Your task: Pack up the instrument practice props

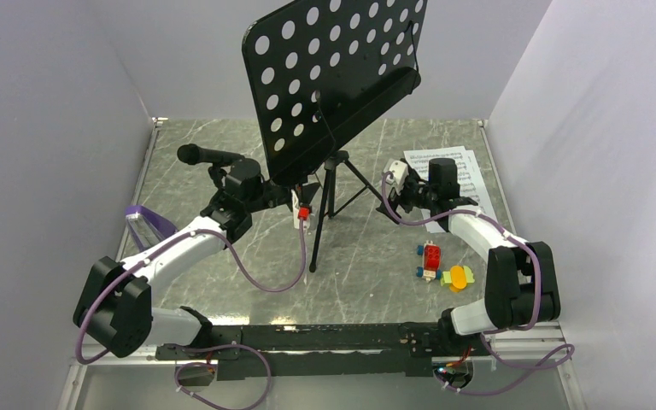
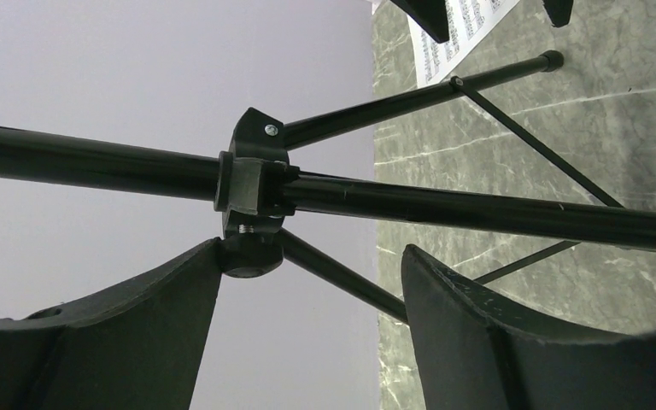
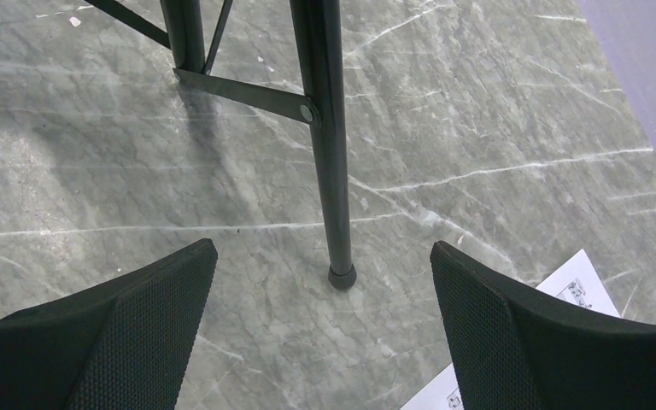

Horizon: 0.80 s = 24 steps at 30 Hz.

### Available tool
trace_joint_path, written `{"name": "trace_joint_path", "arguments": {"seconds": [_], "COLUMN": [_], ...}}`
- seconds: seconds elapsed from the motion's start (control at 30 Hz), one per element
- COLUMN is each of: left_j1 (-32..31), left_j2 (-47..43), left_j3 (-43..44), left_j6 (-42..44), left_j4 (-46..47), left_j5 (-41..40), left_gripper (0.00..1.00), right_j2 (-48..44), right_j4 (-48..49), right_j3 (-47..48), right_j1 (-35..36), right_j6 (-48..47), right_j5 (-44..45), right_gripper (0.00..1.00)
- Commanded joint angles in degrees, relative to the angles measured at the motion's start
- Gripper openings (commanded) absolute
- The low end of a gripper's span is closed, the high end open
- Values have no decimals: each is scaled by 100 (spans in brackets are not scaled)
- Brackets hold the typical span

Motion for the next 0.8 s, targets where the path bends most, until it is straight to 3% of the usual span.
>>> {"name": "trace_joint_path", "arguments": {"seconds": [0.0,0.43,0.77], "left_j1": [8,15,12], "left_j2": [47,138,261], "left_j3": [172,372,409], "left_j6": [-437,-1670,-1905], "left_j4": [-125,-566,-803], "left_j5": [8,-198,-267], "left_gripper": [80,75,73], "right_j2": [-64,-19,-74], "right_j4": [152,96,52], "right_j3": [74,115,93], "right_j1": [-57,-56,-56], "right_j6": [70,52,44], "right_j5": [-119,-119,-102], "right_gripper": [98,98,98]}}
